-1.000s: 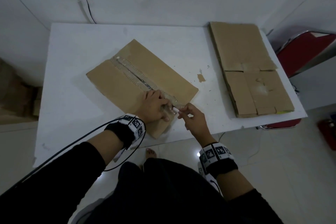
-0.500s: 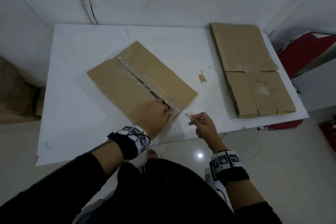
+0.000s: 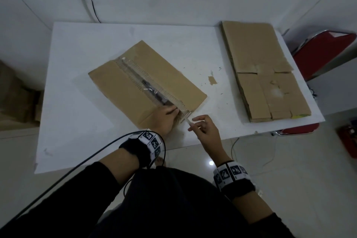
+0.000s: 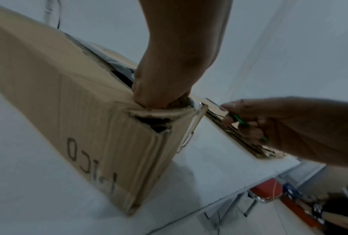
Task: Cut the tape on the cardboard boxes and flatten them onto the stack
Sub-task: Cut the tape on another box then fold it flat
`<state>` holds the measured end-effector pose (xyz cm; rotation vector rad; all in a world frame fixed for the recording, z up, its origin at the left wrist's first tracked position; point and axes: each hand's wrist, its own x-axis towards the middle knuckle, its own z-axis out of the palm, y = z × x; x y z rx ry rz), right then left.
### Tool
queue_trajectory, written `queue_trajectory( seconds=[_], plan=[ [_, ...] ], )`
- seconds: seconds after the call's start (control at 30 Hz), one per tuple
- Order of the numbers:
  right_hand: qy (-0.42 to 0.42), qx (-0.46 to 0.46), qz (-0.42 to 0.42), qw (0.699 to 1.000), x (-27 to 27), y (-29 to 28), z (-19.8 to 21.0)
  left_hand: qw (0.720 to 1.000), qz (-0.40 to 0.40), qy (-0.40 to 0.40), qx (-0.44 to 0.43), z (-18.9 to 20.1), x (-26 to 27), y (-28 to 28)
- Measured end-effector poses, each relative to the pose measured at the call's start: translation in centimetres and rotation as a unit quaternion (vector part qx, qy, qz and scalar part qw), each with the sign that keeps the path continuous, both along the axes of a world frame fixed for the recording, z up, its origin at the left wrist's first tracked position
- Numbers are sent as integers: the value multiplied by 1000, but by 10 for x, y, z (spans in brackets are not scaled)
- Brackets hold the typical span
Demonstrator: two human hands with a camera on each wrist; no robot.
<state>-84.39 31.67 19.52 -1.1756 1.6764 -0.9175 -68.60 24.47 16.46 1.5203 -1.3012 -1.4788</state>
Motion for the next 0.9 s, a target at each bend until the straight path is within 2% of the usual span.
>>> queue_trajectory(
  seconds=[0.13, 0.27, 0.6, 0.9],
  plan=[
    [32, -7, 39, 999, 11, -4, 0, 996, 27, 71, 41, -2, -3, 5],
    [66, -11, 50, 997, 18, -11, -4, 991, 57, 76, 97, -10, -4, -4],
    [201, -24, 49, 978, 34, -7, -10, 990, 63, 87, 90, -1, -4, -1],
    [262, -23, 34, 964, 29, -7, -14, 987, 80, 88, 104, -12, -7, 1]
  ],
)
